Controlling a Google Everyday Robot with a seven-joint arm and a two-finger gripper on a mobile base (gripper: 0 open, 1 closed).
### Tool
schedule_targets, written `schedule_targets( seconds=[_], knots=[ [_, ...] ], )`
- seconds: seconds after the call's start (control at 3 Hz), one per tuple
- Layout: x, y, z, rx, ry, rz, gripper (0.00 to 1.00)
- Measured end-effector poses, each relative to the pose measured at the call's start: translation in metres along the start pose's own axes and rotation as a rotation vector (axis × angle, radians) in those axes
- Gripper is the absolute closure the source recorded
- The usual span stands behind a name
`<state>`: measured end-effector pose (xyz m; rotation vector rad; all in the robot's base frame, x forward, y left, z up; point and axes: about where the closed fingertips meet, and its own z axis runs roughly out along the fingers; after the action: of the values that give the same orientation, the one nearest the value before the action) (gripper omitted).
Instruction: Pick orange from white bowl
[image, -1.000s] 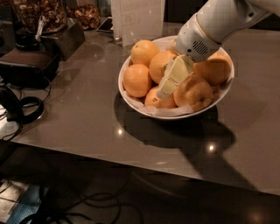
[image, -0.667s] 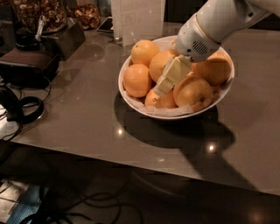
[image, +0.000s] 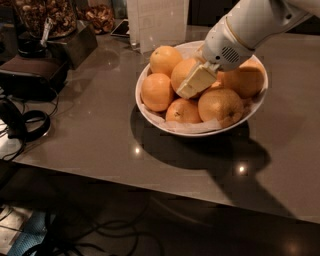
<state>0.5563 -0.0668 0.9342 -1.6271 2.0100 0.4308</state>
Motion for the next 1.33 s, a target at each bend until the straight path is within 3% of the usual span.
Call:
schedule_targets(
  seconds=[0.33,0.67,1.33],
  knots=[
    [0.0,0.0,0.0,0.0,0.0,0.0,0.89],
    [-0.0001,0.0,0.0001,0.0,0.0,0.0,1.0],
    [-0.0009,-0.0058,0.0053,0.002,-0.003,-0.013,1.0]
  ],
)
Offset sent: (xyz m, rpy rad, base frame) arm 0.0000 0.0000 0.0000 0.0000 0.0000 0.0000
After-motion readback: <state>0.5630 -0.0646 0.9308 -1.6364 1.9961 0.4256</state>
